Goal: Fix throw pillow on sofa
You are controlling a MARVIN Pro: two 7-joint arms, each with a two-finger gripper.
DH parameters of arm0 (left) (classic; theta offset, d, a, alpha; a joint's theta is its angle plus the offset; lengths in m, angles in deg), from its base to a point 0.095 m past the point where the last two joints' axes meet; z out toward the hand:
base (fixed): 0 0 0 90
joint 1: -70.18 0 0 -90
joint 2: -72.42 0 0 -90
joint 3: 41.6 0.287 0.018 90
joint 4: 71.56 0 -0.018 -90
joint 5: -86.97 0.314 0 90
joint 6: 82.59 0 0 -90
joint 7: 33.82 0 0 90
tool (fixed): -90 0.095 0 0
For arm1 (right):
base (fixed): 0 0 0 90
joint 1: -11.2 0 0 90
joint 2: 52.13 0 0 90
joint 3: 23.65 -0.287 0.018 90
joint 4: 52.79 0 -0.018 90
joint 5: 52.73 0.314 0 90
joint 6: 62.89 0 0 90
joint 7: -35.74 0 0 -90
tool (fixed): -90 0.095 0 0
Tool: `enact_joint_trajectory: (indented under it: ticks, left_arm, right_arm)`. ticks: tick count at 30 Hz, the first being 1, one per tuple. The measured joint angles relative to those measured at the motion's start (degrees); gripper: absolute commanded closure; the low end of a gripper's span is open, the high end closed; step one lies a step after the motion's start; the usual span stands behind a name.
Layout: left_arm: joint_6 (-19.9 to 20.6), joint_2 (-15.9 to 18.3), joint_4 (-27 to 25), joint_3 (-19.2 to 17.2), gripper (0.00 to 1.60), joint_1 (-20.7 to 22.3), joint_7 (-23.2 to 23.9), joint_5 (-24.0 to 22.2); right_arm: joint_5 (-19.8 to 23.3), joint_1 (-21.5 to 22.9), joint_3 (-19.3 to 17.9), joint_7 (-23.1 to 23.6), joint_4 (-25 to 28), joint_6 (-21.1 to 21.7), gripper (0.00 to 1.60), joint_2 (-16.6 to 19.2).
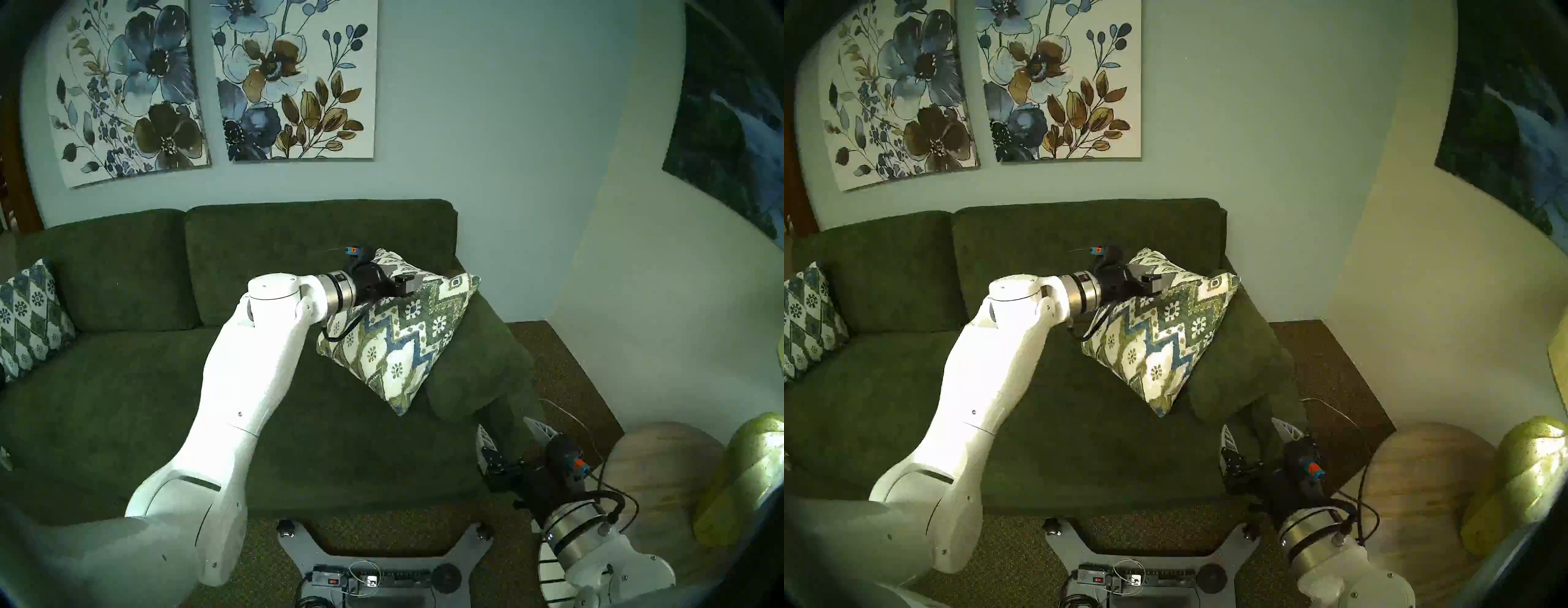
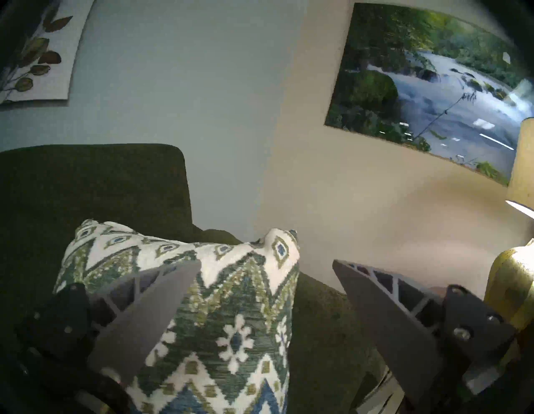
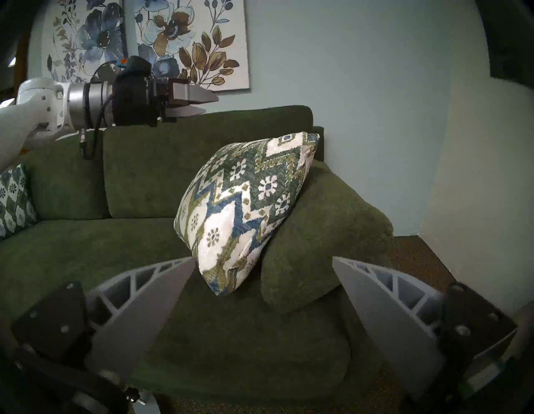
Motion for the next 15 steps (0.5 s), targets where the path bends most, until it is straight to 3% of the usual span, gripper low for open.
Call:
enact_joint_trajectory:
  ticks: [15]
  left_arm:
    - [-3.32, 10.20, -1.85, -14.39, 0.00, -9.80, 7.93, 0.80]
  right_arm:
    - [-0.21, 0.07, -0.17, 0.35, -0.10, -0.01, 0.00, -0.38]
